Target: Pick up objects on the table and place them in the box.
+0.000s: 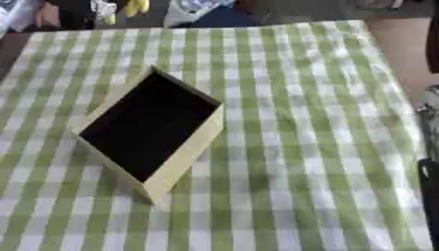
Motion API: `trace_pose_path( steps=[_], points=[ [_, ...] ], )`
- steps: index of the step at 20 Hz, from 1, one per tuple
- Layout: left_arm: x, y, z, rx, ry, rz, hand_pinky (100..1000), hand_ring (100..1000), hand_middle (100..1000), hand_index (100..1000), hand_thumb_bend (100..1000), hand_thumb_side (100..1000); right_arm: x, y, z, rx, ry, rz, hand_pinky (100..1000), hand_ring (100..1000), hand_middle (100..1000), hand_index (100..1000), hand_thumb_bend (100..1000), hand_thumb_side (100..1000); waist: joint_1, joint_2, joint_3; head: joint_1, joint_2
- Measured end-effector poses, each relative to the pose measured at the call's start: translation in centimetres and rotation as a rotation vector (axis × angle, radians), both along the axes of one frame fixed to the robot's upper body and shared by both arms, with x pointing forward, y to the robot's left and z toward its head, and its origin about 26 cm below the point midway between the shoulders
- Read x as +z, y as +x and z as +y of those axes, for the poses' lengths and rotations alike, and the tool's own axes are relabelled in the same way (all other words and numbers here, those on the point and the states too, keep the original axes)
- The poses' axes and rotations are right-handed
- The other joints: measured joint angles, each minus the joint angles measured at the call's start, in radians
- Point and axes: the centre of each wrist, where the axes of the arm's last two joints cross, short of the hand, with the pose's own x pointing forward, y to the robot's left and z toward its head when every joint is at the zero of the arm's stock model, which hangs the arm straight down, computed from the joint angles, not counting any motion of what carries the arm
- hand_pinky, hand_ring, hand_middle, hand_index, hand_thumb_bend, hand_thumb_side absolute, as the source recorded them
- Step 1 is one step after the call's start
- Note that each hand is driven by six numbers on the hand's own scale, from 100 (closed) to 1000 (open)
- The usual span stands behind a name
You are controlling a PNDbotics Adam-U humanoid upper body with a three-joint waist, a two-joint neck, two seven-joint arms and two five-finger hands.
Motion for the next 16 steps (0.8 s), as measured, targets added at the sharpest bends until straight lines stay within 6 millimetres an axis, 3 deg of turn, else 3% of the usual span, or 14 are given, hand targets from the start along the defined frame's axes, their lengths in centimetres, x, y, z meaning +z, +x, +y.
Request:
trace_pose_path(
  steps=[8,11,16],
  points=[
    [-2.5,-8.5,-2.5,-0.212,-0.058,0.104,100,412,451,489,100,100,-0.1,0.0,0.0,-0.002,0.0,0.003,744,757,674,835,100,1000,-0.004,-0.001,0.0,0.0,0.008],
    [-3.3,-9.6,-2.7,-0.247,-0.049,0.126,100,414,451,488,100,100,-0.1,0.0,0.0,-0.002,0.001,0.003,743,757,673,835,100,1000,-0.007,0.006,0.0,0.0,0.008],
    [-5.1,-9.7,-2.8,-0.291,-0.015,0.172,100,414,453,487,100,100,-0.1,0.0,-0.1,-0.003,0.001,0.003,742,755,672,835,100,1000,-0.015,0.019,-0.003,0.001,0.008]
  ],
)
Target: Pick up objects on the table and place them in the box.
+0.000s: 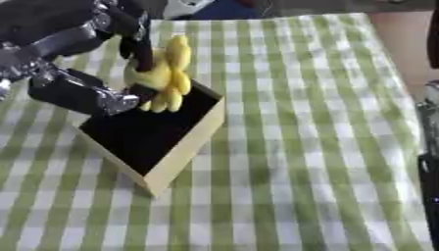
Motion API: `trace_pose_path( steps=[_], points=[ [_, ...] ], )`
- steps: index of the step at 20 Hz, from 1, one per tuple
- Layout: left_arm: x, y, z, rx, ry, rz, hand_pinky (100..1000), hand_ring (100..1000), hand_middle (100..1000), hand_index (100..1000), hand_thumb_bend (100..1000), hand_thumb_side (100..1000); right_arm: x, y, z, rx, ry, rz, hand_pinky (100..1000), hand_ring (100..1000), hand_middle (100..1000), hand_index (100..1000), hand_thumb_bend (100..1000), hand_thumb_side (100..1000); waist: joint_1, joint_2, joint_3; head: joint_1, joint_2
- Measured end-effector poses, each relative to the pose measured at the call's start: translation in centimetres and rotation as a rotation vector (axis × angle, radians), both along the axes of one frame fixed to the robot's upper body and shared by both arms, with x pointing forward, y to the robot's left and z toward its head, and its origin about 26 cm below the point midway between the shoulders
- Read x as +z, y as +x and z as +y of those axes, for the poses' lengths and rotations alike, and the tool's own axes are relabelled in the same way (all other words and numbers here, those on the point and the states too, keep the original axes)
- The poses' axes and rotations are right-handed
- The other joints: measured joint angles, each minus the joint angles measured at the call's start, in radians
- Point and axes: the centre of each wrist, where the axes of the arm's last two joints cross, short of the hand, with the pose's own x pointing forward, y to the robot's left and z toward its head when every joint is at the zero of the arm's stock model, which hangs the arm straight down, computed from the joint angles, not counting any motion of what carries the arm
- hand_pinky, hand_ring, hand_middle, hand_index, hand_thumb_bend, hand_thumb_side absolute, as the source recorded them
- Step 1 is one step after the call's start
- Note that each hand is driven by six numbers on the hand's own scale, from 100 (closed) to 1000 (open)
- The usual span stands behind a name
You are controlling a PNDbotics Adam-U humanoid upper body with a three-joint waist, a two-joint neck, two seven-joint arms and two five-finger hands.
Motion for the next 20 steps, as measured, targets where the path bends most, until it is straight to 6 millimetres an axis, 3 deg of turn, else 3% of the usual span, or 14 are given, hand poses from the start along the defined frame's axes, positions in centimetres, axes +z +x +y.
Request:
trace_pose_path(
  steps=[4,20],
  points=[
    [-1.2,0.1,0.4,-0.003,0.011,0.025,100,414,453,486,100,100,-0.1,0.0,-0.1,-0.004,0.002,0.003,742,755,671,835,100,1000,-0.003,0.008,0.0,0.0,0.0],
    [-2.9,0.3,1.3,0.098,0.03,-0.042,110,432,462,507,100,100,-0.2,0.0,-0.2,-0.007,0.005,0.008,741,754,667,835,100,1000,-0.015,0.027,-0.009,-0.008,-0.009]
  ],
)
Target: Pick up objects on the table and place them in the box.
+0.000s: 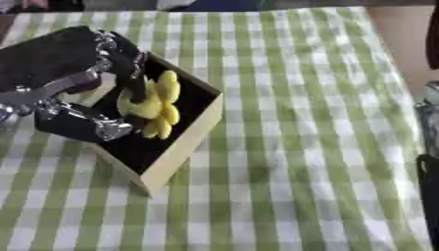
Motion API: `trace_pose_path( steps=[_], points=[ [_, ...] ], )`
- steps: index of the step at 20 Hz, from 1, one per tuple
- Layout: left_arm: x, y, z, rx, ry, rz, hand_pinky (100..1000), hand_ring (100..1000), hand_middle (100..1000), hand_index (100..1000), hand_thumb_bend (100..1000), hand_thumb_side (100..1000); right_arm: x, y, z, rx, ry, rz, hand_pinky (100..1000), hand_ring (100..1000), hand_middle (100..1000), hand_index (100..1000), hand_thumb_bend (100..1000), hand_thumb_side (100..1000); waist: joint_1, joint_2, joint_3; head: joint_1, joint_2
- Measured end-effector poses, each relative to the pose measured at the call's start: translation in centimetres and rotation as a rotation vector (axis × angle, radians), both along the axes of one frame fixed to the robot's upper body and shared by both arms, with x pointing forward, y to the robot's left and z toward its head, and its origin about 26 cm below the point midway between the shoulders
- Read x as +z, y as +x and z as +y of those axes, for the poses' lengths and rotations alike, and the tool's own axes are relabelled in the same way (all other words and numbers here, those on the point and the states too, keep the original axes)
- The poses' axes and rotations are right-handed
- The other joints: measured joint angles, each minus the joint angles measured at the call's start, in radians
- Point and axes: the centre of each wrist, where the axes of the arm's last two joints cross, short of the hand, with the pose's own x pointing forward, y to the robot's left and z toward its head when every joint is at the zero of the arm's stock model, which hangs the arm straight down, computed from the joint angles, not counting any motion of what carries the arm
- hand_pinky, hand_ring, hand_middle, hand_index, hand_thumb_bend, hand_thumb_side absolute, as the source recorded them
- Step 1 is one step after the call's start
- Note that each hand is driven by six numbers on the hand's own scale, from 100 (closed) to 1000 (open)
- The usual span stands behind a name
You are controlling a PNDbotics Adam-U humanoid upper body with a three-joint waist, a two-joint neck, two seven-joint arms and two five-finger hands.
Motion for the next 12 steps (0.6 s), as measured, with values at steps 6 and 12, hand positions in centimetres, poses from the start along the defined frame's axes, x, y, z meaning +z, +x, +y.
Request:
trace_pose_path(
  steps=[6,12],
  points=[
    [-1.2,1.6,0.2,0.067,-0.013,0.001,135,451,482,524,100,100,0.0,0.0,0.0,0.0,-0.001,0.003,741,753,665,835,100,1000,0.0,0.01,-0.003,0.0,-0.009],
    [-2.6,3.3,0.3,0.106,-0.001,0.021,216,488,516,575,151,100,-0.3,0.0,-0.1,-0.002,-0.003,0.013,741,752,664,835,100,1000,-0.001,0.015,-0.004,0.0,-0.01]
  ],
)
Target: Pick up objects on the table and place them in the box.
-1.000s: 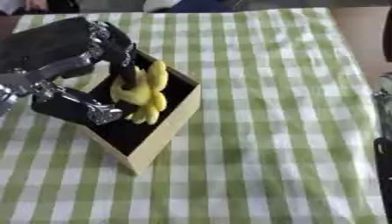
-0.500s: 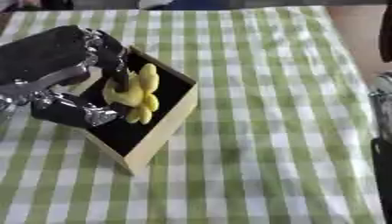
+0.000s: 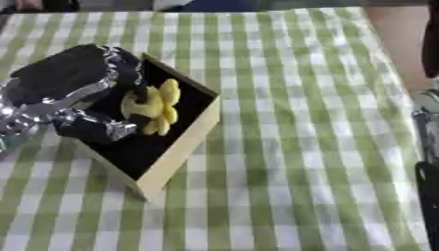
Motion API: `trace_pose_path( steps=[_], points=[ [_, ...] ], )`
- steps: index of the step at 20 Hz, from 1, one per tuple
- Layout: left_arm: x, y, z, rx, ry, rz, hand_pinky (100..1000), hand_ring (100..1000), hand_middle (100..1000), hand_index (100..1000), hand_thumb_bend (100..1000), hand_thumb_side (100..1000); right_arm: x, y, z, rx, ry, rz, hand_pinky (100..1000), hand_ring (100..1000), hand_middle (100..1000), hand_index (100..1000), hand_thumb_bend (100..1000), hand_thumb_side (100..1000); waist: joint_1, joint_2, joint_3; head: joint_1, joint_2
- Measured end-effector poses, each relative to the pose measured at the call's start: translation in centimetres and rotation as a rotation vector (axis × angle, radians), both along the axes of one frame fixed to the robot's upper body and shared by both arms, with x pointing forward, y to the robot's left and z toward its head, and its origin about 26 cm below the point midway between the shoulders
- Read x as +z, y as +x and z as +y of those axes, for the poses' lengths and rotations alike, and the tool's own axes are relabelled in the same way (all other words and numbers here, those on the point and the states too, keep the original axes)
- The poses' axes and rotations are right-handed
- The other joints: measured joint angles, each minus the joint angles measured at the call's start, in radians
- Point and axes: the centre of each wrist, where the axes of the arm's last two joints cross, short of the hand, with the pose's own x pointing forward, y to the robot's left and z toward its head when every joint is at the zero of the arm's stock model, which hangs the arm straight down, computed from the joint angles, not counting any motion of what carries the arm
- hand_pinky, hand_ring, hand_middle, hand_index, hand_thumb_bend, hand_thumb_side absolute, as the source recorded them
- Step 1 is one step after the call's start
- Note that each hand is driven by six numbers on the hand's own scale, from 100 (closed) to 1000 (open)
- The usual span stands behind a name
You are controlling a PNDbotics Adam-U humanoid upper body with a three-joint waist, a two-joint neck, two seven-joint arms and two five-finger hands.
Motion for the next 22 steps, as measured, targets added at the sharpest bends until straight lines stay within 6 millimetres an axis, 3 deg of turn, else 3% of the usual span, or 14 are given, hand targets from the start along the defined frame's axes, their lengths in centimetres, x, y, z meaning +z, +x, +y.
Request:
trace_pose_path(
  steps=[5,8,11,19,22],
  points=[
    [-0.7,0.8,0.1,0.034,0.033,0.006,306,534,561,639,279,100,0.0,0.0,0.0,0.002,0.001,0.001,741,753,664,834,100,1000,0.0,0.0,0.001,0.0,-0.001],
    [-1.0,1.1,0.2,0.033,0.074,0.021,513,663,652,736,399,172,0.0,0.0,0.0,0.003,0.001,0.001,741,753,664,835,100,1000,0.0,0.0,0.002,0.0,-0.004],
    [-1.4,1.3,0.2,0.028,0.134,0.033,601,733,718,792,454,237,0.0,0.0,0.0,0.004,0.002,0.001,742,753,664,835,100,1000,0.0,0.0,0.004,0.0,-0.005],
    [-1.5,1.5,0.2,0.04,0.245,0.072,620,758,760,836,498,288,0.0,0.0,0.0,0.006,0.003,0.002,743,754,664,835,100,1000,0.0,0.0,0.005,-0.001,-0.008],
    [-1.2,1.4,0.2,0.045,0.249,0.07,605,746,747,825,458,263,0.0,0.0,0.0,0.006,0.003,0.002,743,755,664,835,100,1000,0.0,0.0,0.005,-0.001,-0.008]
  ],
)
